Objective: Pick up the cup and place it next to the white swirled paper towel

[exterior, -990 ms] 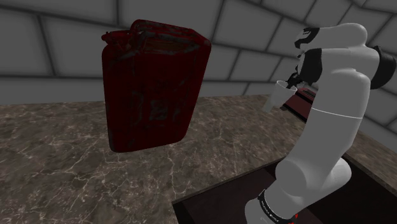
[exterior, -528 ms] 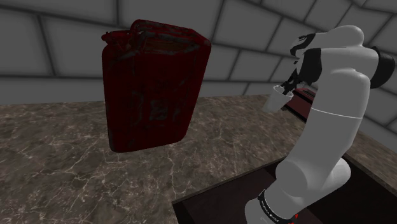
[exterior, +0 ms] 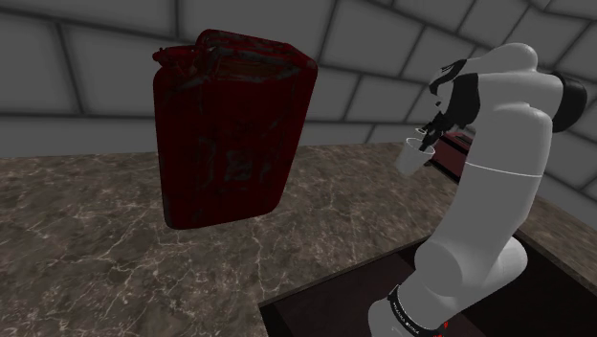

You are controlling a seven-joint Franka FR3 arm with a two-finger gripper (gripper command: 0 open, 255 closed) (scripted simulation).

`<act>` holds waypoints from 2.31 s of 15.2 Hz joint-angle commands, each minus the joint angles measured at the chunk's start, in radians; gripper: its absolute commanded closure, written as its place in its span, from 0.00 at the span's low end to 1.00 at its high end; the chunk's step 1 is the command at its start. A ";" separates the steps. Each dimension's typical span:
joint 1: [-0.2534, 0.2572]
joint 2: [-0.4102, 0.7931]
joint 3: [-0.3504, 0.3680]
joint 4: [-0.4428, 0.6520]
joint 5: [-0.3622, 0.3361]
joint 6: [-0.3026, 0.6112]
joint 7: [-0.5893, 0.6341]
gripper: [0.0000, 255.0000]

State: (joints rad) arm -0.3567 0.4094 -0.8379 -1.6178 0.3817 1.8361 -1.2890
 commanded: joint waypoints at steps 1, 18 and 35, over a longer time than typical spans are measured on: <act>0.001 0.005 0.003 -0.021 0.006 0.025 -0.006 1.00; -0.009 0.055 0.030 -0.103 0.054 0.140 -0.042 1.00; -0.008 0.016 0.006 -0.024 0.015 0.034 -0.016 0.00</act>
State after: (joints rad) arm -0.3652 0.4259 -0.8314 -1.6416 0.3964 1.8709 -1.3055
